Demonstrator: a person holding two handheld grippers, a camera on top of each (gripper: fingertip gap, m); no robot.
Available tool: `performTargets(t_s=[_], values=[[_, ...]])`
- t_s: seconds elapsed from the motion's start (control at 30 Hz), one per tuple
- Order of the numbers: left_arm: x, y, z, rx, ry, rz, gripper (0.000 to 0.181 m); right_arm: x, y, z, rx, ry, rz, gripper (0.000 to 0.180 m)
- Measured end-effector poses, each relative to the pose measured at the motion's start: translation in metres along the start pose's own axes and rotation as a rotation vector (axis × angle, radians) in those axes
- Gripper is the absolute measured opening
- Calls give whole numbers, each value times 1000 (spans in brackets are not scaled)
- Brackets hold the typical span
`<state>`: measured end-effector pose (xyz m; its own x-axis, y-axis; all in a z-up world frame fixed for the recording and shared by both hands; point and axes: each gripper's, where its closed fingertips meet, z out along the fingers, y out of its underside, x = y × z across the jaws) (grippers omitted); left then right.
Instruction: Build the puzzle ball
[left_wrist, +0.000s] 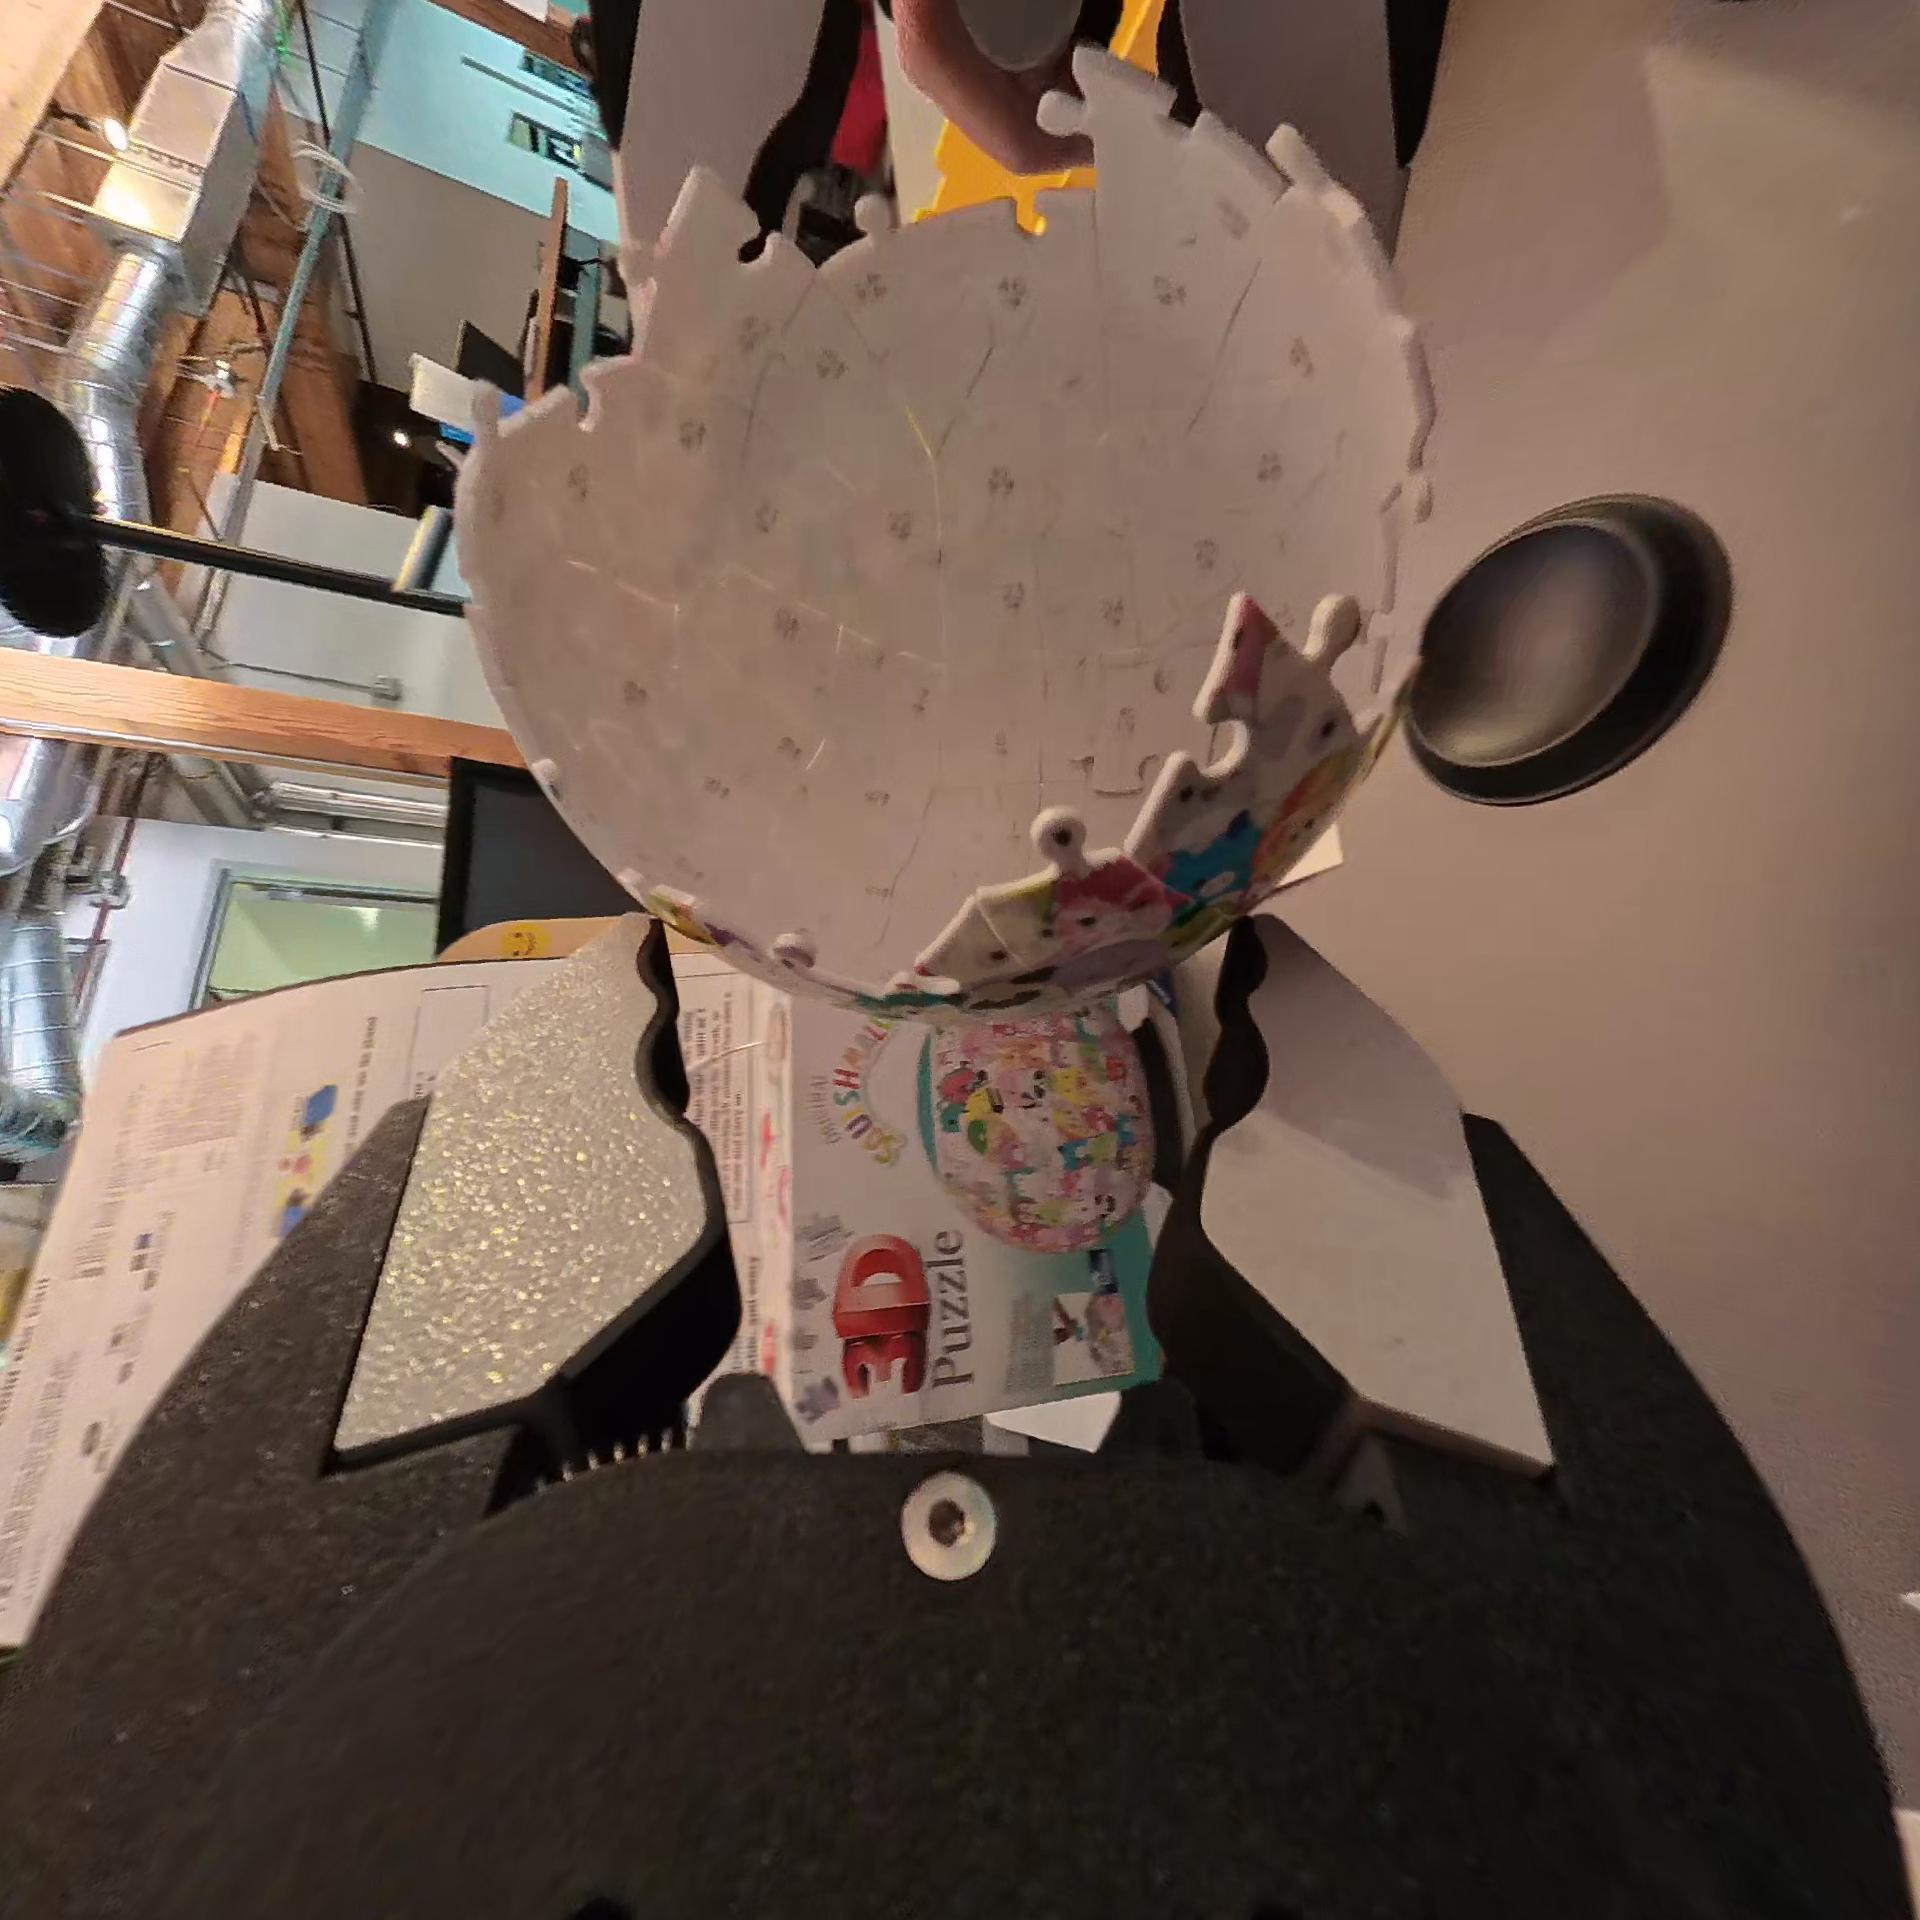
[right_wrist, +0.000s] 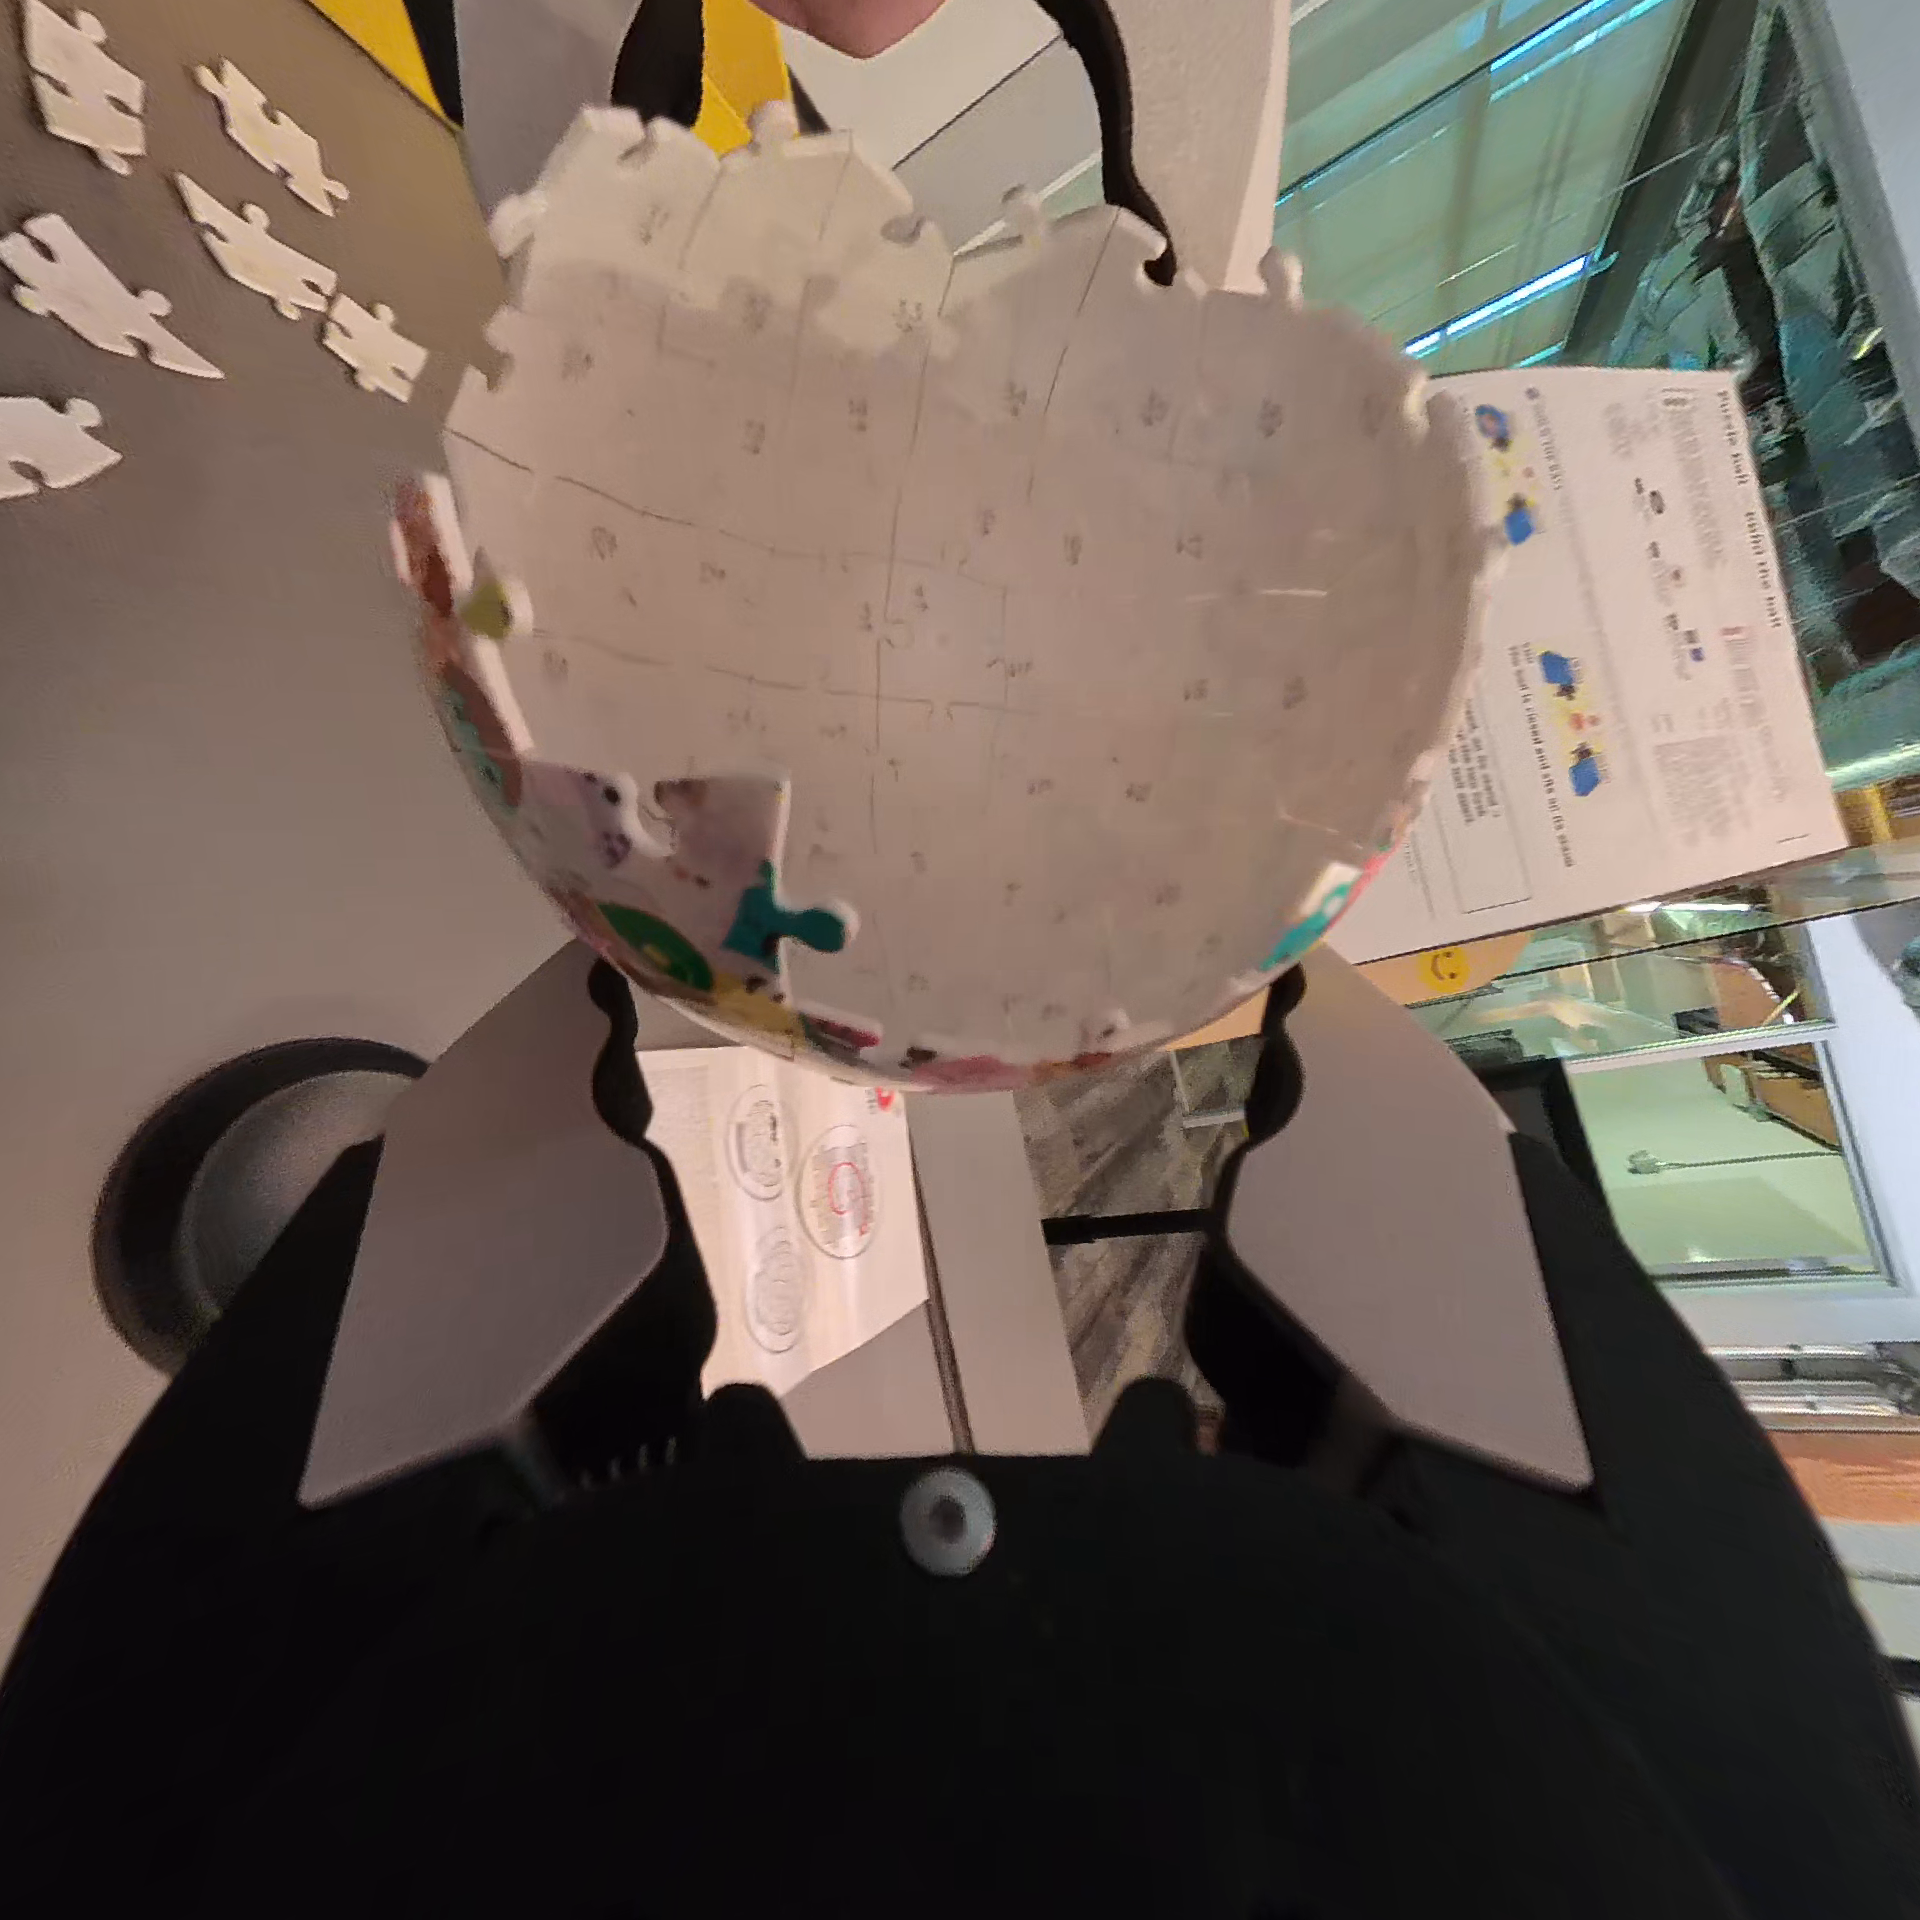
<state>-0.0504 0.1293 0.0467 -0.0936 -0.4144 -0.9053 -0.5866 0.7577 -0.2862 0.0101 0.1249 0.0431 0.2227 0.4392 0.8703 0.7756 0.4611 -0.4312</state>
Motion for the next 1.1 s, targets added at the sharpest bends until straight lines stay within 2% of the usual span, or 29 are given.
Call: performTargets(t_s=[0.5, 0.87, 1.1], values=[[-66, -3, -10, -44, -217, 183, 99, 69, -15, 0, -33, 166, -206, 116], [-116, -21, -25, -67, -349, 310, 99, 119, -37, -18, -46, 312, -329, 115], [-121, -31, -26, -65, -380, 332, 98, 124, -38, -28, -78, 341, -353, 116]])
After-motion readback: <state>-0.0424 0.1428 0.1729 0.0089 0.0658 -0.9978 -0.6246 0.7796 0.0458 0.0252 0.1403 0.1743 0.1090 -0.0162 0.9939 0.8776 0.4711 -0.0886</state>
